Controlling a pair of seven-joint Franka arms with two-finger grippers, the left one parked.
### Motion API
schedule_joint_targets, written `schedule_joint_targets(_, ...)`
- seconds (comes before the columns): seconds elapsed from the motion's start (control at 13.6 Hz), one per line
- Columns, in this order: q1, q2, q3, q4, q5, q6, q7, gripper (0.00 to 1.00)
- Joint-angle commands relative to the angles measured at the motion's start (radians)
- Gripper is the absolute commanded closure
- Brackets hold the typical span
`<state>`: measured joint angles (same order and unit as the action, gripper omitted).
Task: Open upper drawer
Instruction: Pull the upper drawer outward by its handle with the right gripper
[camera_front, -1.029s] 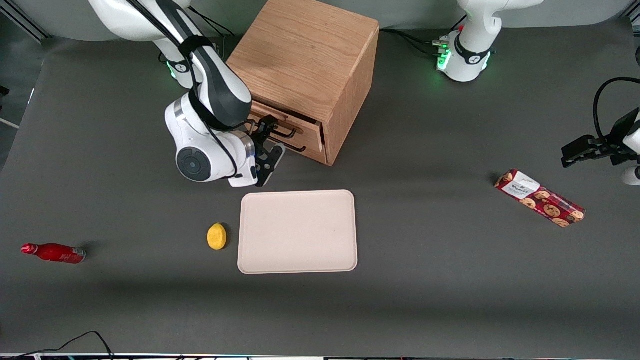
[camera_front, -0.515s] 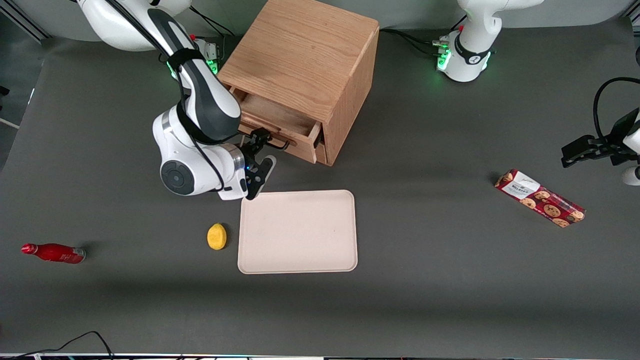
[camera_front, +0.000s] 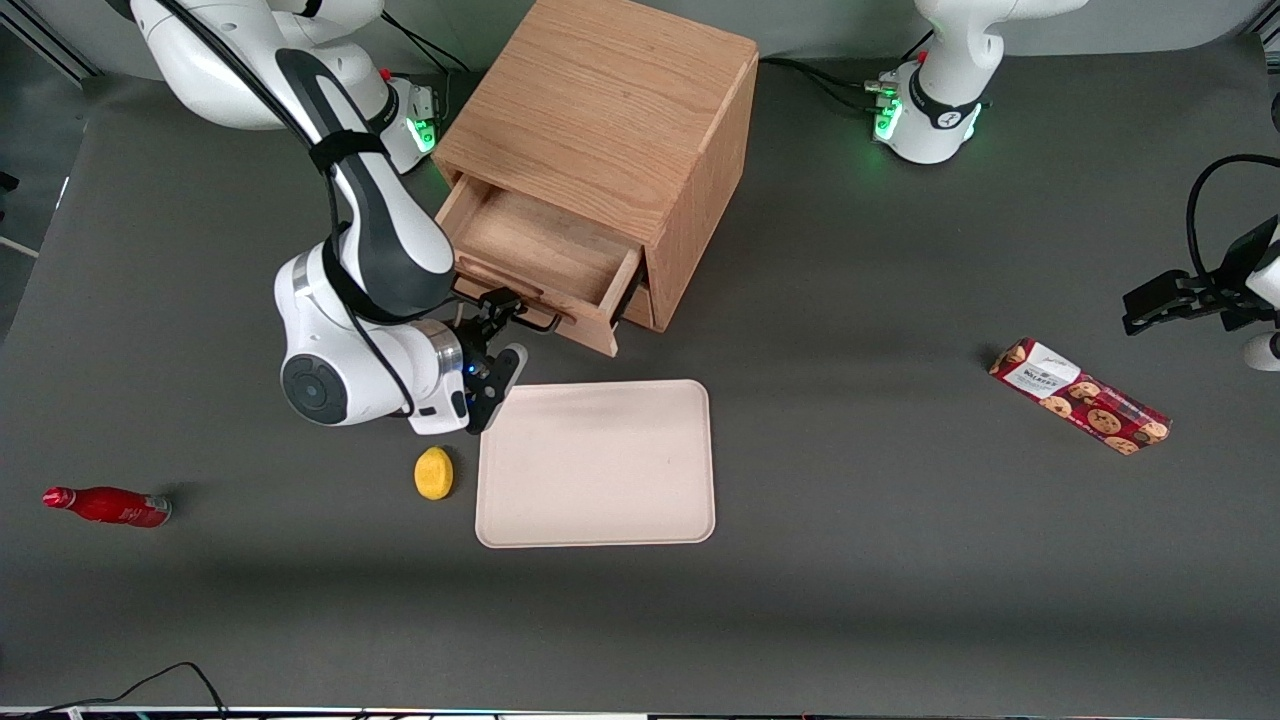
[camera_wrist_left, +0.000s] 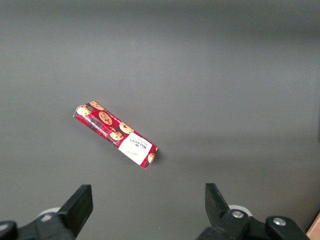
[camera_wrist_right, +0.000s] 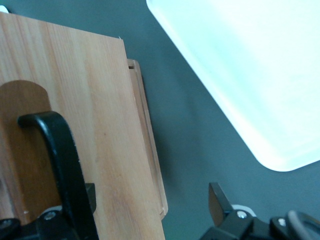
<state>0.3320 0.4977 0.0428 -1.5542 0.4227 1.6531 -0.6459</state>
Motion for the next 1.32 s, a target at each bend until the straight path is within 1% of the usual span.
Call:
schedule_joint_targets(0.0, -0.024, 0.042, 0.005, 0.074, -0.021, -0.013, -0.021, 0.0)
schedule_joint_targets(0.22, -0.039, 0.071, 0.005, 0.104, -0.035, -0.016, -0.037, 0.0)
schedule_joint_targets(0.51, -0.071, 0.104, 0.005, 0.149, -0.038, -0.022, -0.066, 0.0)
schedule_joint_targets(0.66, -0.087, 0.11, 0.005, 0.161, -0.054, -0.022, -0.078, 0.0)
schedule_joint_targets(1.25, -0.145, 0.157, 0.005, 0.23, -0.058, -0.022, -0.11, 0.0)
